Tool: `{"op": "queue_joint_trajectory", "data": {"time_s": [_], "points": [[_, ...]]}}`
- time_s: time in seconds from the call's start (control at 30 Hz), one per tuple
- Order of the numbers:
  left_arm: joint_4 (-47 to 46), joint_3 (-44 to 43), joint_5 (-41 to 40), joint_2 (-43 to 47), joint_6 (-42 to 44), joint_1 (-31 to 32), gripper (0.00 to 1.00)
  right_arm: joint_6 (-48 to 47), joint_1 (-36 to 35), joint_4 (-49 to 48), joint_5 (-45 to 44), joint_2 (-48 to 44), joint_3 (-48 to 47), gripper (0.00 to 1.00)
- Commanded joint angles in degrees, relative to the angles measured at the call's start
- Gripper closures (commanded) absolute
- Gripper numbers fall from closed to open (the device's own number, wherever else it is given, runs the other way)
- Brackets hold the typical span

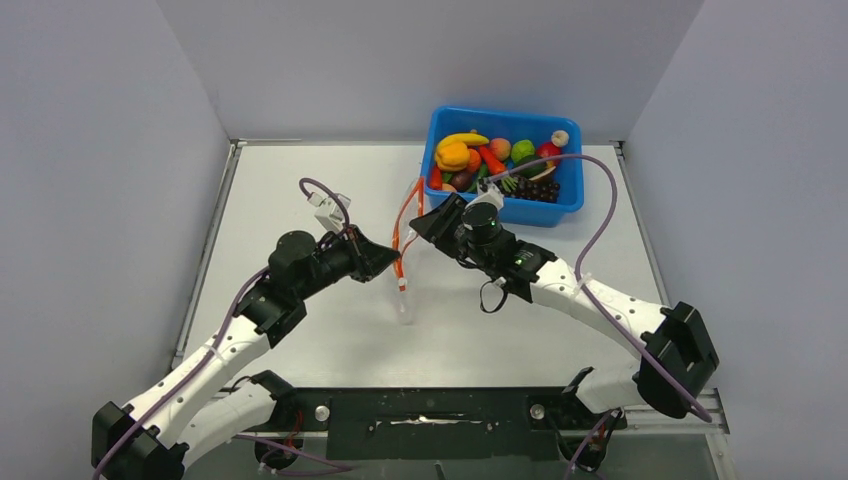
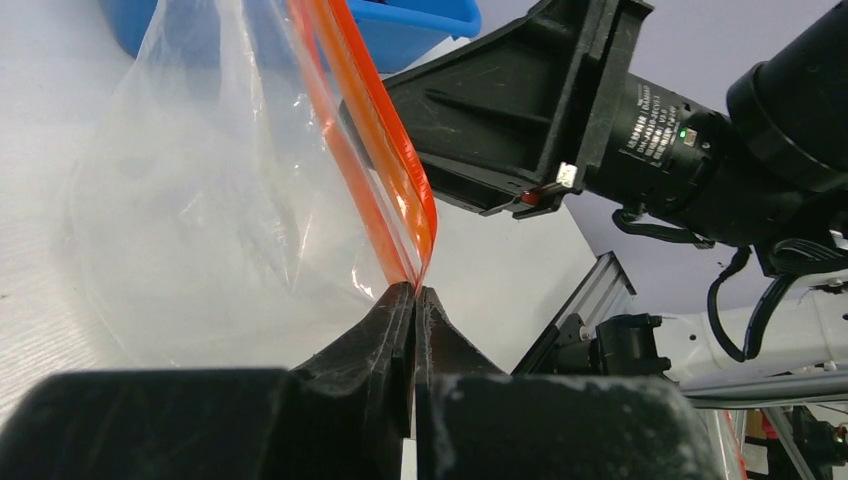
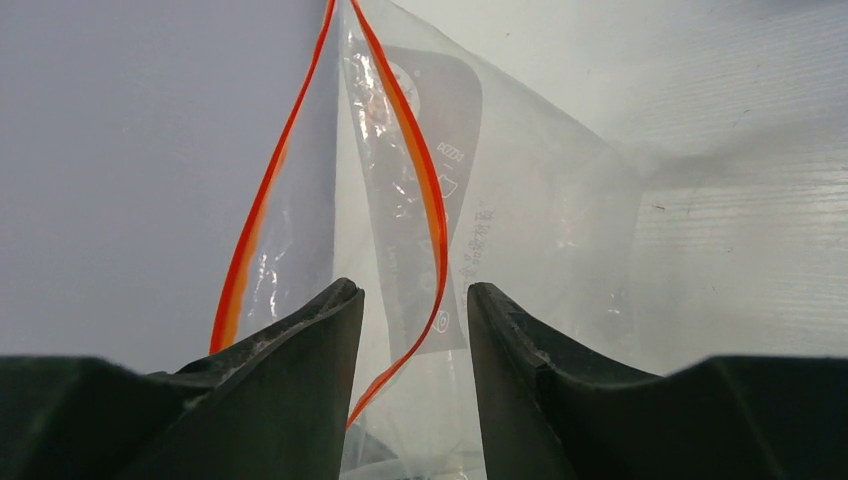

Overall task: Place the food in the zip-top bag and seal the zipper
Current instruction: Open the zipper of the food storage bag.

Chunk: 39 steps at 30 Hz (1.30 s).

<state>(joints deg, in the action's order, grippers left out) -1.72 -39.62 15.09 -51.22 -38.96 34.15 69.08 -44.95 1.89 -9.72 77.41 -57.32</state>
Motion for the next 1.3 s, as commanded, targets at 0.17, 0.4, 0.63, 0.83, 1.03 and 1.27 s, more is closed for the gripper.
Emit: {"op": "queue_joint_trajectory", "data": {"time_s": [0.17,0.4,0.63,0.83,1.03,1.27], "points": [[-6.60,1.36,1.32,2.51,0.20,0.23,1.00,0.85,1.72,-3.70,2.14,2.55,-1.62,0.56],[-6.65,1.57,0.93,2.71,1.12,0.21,1.00,0.85,2.97,-7.56,5.21,3.10,-1.10,0.56],[-6.21,1.57,1.43,3.19,2.53,0.21,1.00,0.85,4.51,-9.32,7.44,2.37,0.54,0.56],[-7.69,1.73,1.48,3.26,1.96,0.21,1.00,0.85,4.67,-10.22,10.14,4.12,0.45,0.56],[-7.43,1.47,1.22,2.99,2.29,0.21,1.00,0.85,5.74,-13.19,17.57,4.75,-0.06,0.56],[-6.55,0.08,2.14,2.44,3.54,0.21,1.00,0.85,6.36,-14.08,17.74,0.95,1.53,0.56]]}}
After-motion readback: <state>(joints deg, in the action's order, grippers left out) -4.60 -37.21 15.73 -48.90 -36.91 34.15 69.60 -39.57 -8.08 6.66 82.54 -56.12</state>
